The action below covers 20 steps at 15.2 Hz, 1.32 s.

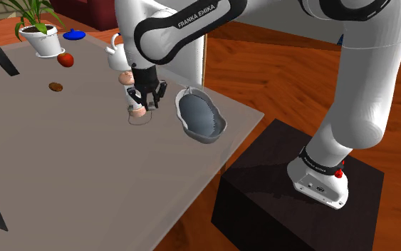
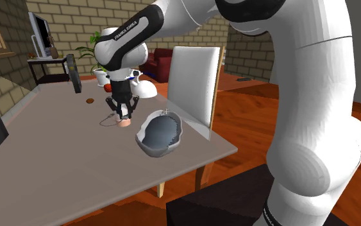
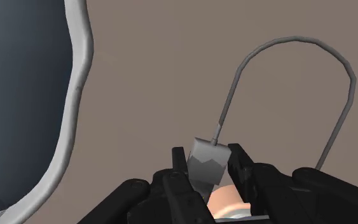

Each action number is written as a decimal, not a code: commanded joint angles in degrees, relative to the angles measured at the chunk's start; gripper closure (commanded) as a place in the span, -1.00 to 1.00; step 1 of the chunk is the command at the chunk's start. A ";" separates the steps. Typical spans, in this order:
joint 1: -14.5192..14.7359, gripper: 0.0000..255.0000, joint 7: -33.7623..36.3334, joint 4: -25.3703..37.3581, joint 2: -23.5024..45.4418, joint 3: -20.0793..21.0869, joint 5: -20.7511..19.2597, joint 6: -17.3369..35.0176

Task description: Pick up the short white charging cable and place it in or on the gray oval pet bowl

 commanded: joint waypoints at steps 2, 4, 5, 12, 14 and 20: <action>-0.14 1.00 -0.39 1.37 -0.86 0.19 0.49 -2.16; -0.18 1.00 -0.56 2.28 -1.34 0.30 0.76 -3.51; -0.19 1.00 -0.65 2.76 -1.56 0.36 0.89 -4.18; -0.20 1.00 -1.15 6.53 -2.80 0.66 1.61 -9.07; -0.17 1.00 -1.26 7.76 -3.04 0.73 1.76 -10.51; -5.01 1.00 -7.01 -6.71 -14.75 0.19 6.84 -6.57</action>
